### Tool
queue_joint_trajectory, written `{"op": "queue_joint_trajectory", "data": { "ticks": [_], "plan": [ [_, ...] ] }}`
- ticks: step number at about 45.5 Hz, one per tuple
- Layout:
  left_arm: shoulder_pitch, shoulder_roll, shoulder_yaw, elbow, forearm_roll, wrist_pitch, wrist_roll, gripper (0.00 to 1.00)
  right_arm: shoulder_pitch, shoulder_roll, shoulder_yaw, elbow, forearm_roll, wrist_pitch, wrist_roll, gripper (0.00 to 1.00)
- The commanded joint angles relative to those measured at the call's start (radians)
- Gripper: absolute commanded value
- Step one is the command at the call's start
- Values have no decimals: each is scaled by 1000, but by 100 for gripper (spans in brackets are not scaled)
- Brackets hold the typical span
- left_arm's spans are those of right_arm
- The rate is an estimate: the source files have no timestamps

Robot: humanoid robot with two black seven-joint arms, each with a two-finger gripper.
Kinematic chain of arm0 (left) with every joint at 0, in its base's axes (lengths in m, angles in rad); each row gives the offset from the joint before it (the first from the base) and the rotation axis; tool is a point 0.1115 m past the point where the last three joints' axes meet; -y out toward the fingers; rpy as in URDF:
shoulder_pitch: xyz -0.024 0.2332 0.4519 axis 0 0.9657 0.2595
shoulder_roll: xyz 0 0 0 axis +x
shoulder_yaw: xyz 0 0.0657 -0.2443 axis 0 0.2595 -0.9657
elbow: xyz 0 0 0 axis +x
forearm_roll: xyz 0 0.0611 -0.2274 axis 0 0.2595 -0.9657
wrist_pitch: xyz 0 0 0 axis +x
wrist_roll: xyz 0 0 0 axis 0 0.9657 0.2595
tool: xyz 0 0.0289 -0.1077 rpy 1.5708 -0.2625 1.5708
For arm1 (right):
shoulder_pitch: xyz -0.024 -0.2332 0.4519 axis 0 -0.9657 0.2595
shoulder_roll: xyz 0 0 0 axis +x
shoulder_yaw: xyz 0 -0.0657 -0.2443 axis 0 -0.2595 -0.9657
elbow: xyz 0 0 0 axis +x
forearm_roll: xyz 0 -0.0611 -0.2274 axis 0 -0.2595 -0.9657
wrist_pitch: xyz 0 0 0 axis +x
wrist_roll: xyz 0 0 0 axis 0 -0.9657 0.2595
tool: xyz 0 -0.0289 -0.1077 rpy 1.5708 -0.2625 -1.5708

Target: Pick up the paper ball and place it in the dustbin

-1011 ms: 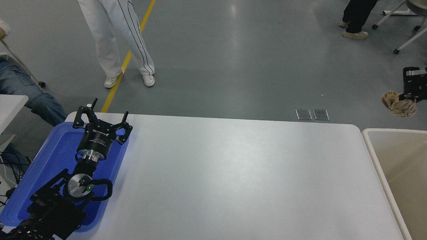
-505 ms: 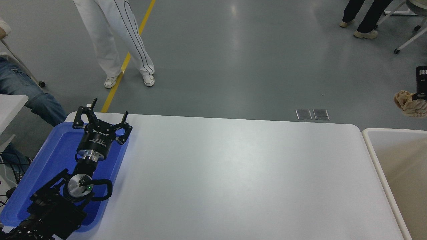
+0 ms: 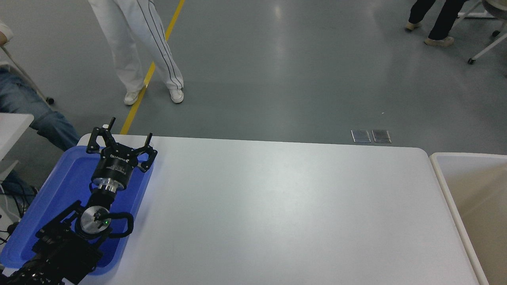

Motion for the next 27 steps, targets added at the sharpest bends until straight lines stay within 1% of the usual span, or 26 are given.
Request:
{"op": "queue_joint_trajectory", "data": {
  "ticks": [1,6,10,19,23,27],
  "plan": [
    [0,0,2,1,2,0,0,100,-8,-151,-65,-98,-30,0,-5,0],
    [0,0,0,0,0,2,0,100,-16,-233,-52,-121,-85,0,-5,0],
    [0,0,0,0,0,0,0,100,-28,-273,-36,-152,-120,0,-7,0],
    [0,0,0,0,0,2,0,100,-174,-333,55,-233,-127,0,-7,0],
    [0,0,2,0,0,2,0,100,-365,-373,205,-313,-127,0,-7,0],
    [0,0,0,1,0,0,0,100,-528,-376,366,-382,-127,0,-7,0]
  ]
}}
